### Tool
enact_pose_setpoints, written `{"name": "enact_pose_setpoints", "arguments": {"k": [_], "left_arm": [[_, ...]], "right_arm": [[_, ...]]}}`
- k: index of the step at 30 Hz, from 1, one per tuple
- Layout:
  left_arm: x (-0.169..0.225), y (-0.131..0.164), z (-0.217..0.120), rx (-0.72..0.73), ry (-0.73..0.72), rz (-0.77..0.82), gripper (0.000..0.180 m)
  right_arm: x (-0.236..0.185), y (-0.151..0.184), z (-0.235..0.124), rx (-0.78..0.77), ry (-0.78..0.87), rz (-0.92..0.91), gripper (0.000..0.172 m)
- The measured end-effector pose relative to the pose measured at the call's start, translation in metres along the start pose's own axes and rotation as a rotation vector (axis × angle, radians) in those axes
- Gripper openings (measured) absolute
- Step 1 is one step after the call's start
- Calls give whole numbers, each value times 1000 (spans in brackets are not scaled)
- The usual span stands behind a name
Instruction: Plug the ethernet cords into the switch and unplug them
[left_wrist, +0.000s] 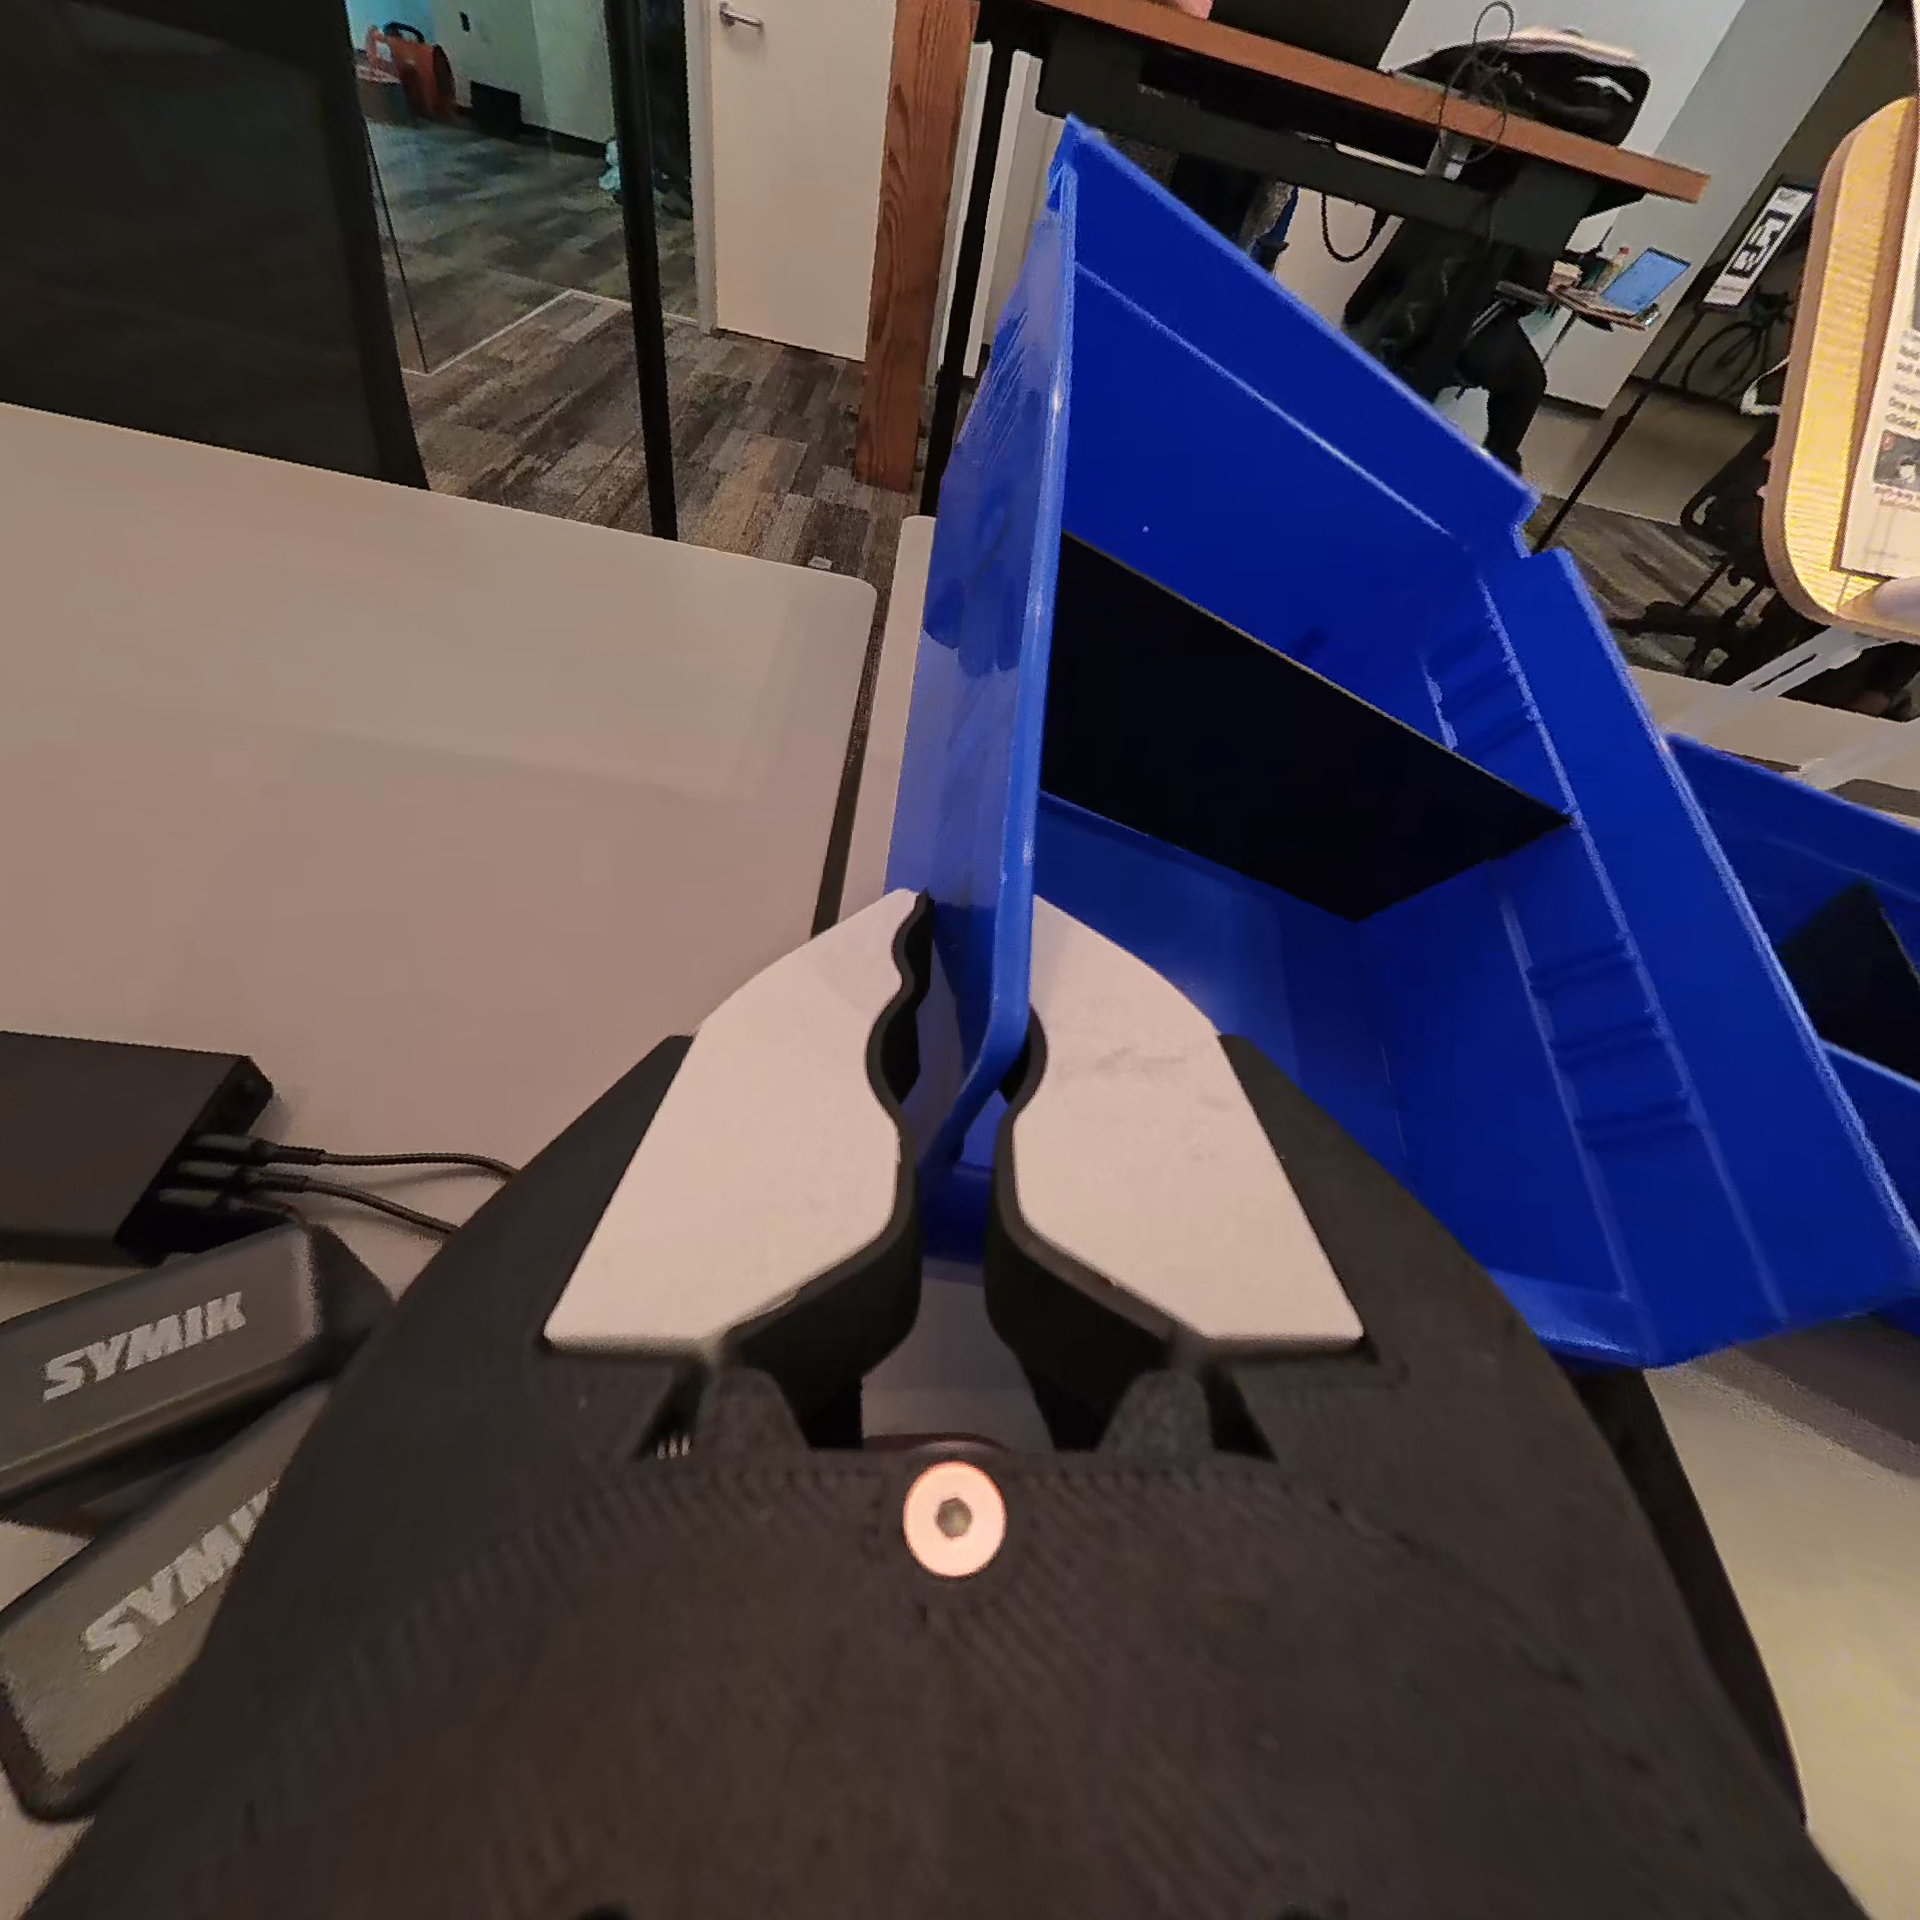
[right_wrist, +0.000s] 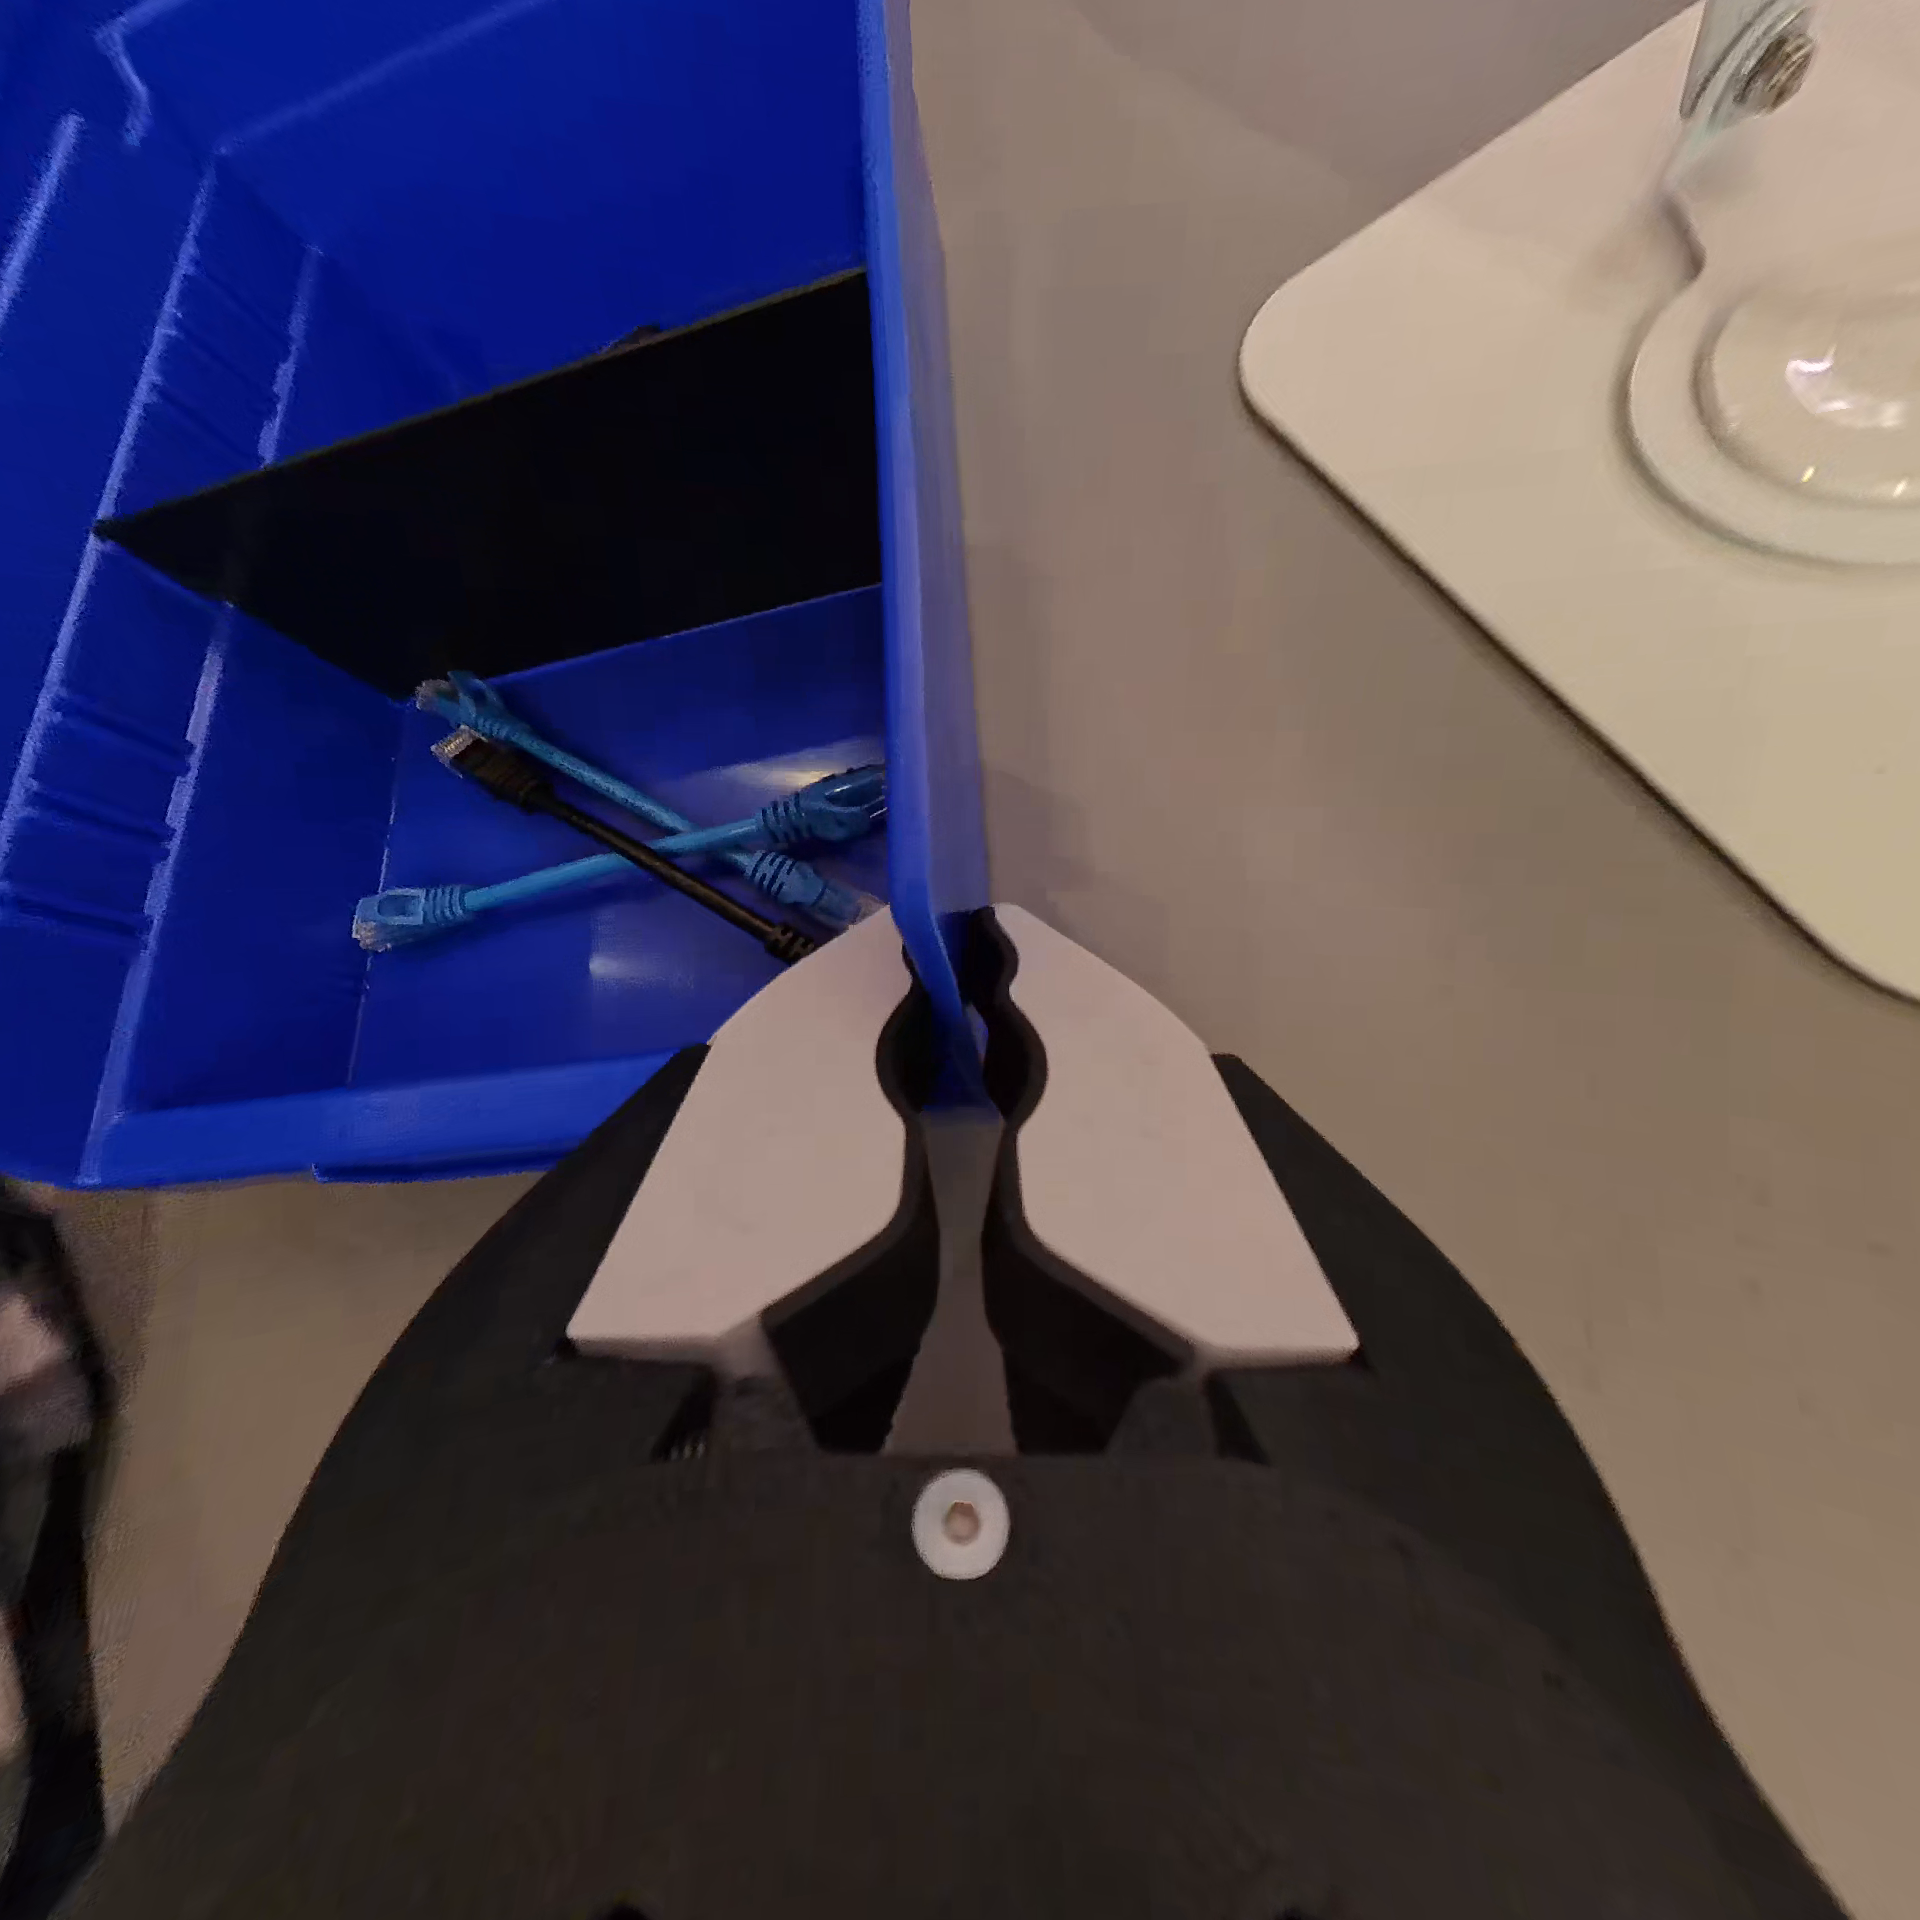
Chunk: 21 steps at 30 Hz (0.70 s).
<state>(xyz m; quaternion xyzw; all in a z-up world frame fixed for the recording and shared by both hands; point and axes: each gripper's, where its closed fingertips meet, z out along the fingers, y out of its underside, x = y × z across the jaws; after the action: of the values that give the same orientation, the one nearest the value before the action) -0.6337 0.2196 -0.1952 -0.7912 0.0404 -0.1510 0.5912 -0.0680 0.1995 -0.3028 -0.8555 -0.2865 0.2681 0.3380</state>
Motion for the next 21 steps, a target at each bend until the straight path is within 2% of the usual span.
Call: {"name": "enact_pose_setpoints", "arguments": {"k": [1, 9, 11, 13, 15, 17, 19, 21], "left_arm": [[-2, 0, -1, 1, -6, 1, 8], [-17, -10, -11, 39, -45, -25, 8], [-18, -11, -13, 45, -47, -33, 9], [-19, -12, -16, 51, -47, -38, 8], [-19, -14, -20, 62, -43, -42, 8], [-18, -18, -25, 79, -37, -48, 8], [-20, -22, -31, 99, -46, -56, 7], [-23, -18, -34, 63, -87, 0, 6]], "right_arm": [[3, -7, 7, 20, 9, 23, 5], [21, -60, 58, 164, 136, 176, 4], [13, -71, 72, 205, 118, 227, 7], [-14, -73, 87, 190, 26, 239, 21], [-47, -62, 104, 112, -74, 260, 47], [-77, -56, 107, 106, -134, 230, 73], [-96, -52, 101, 102, -169, 178, 73], [-97, -48, 89, 120, -94, 98, 78]]}}
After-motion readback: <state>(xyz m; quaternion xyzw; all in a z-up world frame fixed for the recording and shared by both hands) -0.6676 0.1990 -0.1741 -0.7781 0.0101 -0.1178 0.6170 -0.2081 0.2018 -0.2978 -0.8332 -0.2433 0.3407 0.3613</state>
